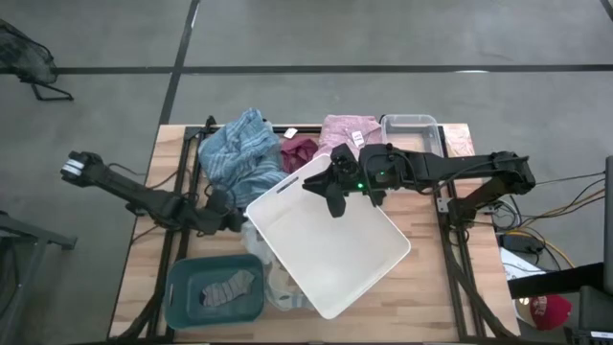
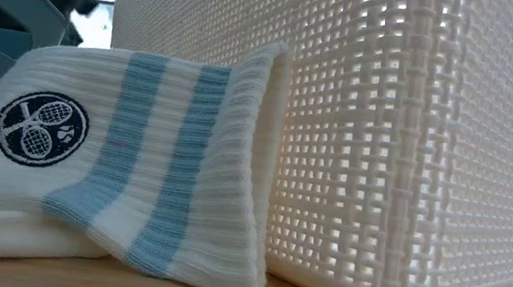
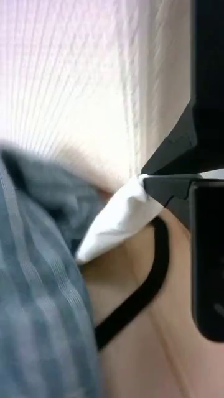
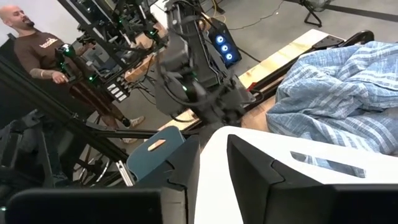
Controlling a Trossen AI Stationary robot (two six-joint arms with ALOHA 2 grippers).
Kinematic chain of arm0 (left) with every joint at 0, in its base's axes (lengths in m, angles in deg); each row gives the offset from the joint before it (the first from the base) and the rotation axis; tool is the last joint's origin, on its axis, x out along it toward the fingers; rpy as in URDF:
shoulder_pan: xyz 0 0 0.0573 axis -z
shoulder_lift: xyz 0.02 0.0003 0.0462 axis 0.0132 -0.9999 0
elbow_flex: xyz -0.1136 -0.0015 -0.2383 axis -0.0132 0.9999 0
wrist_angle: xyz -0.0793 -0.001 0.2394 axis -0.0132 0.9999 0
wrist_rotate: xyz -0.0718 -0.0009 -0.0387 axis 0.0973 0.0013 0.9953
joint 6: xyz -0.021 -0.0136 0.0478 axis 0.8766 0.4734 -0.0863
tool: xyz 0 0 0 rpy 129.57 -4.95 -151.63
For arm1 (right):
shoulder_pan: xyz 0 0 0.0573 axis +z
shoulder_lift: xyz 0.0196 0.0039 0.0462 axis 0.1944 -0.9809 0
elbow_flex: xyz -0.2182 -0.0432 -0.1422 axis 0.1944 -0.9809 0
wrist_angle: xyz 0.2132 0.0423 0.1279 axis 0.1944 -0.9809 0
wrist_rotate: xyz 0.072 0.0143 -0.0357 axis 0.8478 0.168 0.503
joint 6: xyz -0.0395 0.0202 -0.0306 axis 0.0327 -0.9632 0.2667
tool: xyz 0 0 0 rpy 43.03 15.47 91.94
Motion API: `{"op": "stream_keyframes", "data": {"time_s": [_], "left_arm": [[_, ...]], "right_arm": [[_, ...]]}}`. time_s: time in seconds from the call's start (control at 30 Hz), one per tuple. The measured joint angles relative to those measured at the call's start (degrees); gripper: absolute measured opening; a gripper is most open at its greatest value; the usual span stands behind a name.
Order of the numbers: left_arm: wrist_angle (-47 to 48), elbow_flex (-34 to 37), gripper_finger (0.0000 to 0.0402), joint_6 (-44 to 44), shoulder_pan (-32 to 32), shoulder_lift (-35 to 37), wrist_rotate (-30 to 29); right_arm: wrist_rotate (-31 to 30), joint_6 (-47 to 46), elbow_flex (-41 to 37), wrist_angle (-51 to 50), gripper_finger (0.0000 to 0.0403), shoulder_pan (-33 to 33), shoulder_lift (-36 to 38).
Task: Pick & Place Cloths
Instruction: Put the white sock into the green bin
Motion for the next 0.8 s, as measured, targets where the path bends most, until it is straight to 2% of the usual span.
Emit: {"op": "stream_keyframes", "data": {"time_s": [0.23, 0.33, 0.47, 0.57, 0.67, 0.8], "left_arm": [[27.47, -17.38, 0.0004, -5.34, 0.0, 1.09, 1.03], [34.2, -25.24, 0.0004, -8.78, 0.0, 1.04, 1.06], [35.59, -33.91, 0.0004, -14.48, 0.0, 1.04, 0.57], [35.27, -39.61, 0.0005, -17.6, 0.0, 0.69, 2.38], [35.29, -44.75, 0.0004, -19.87, 0.0, -0.23, 6.09], [35.45, -50.23, 0.0004, -19.42, 0.0, -1.8, 15.66]], "right_arm": [[0.01, 0.0, 0.0, 0.08, 0.0065, -0.25, 0.01], [0.0, 0.0, 0.02, 0.1, 0.006, -0.33, 0.02], [0.02, 0.0, 0.02, 0.1, 0.0054, -0.33, 0.02], [0.02, 0.02, 0.02, 0.1, 0.0052, -0.33, 0.02], [0.02, 0.02, 0.02, 0.08, 0.0055, -0.33, 0.02], [0.07, 0.46, 0.02, 0.06, 0.0066, -0.33, 0.02]]}}
